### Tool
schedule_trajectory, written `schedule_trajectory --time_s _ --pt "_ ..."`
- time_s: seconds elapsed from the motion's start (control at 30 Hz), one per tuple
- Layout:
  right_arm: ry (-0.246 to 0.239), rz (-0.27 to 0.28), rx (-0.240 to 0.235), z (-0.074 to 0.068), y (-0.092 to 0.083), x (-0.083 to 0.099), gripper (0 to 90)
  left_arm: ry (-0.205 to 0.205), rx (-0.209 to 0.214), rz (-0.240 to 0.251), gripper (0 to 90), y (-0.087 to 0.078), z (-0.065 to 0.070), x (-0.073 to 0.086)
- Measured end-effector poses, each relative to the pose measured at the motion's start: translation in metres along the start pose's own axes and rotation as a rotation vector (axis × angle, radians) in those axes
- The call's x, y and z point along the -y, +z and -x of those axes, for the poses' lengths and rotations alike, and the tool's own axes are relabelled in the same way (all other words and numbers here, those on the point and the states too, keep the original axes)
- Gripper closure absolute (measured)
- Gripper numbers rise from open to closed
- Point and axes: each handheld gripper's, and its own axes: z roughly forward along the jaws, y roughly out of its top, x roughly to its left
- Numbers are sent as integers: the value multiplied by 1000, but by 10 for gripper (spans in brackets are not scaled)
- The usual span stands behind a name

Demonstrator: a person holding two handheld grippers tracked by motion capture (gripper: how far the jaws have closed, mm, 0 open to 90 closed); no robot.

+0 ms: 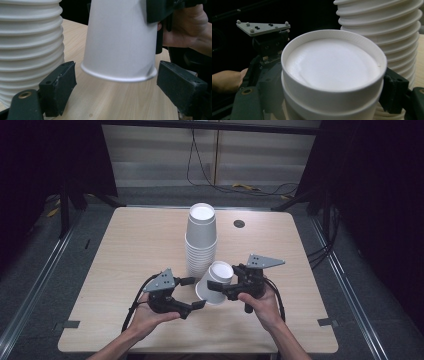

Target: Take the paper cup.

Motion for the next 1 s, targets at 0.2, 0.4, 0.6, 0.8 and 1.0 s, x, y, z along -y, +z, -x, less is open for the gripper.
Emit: schedule_trajectory --time_s 0.2,0.4,0.6,0.8,1.0 --pt "2 -21 -28 -4 9 5 220 3 12 -4 154 2 1 1" --pt "0 -22 -48 -8 17 8 221 -18 23 0 115 7 2 5" --pt "9 -22 -62 -11 23 11 221 -33 26 -9 86 10 2 8" --pt "32 -14 -75 -11 26 13 220 -38 23 -18 85 12 2 9" --pt "33 -12 -90 -13 30 15 220 -30 31 -22 97 13 3 9"
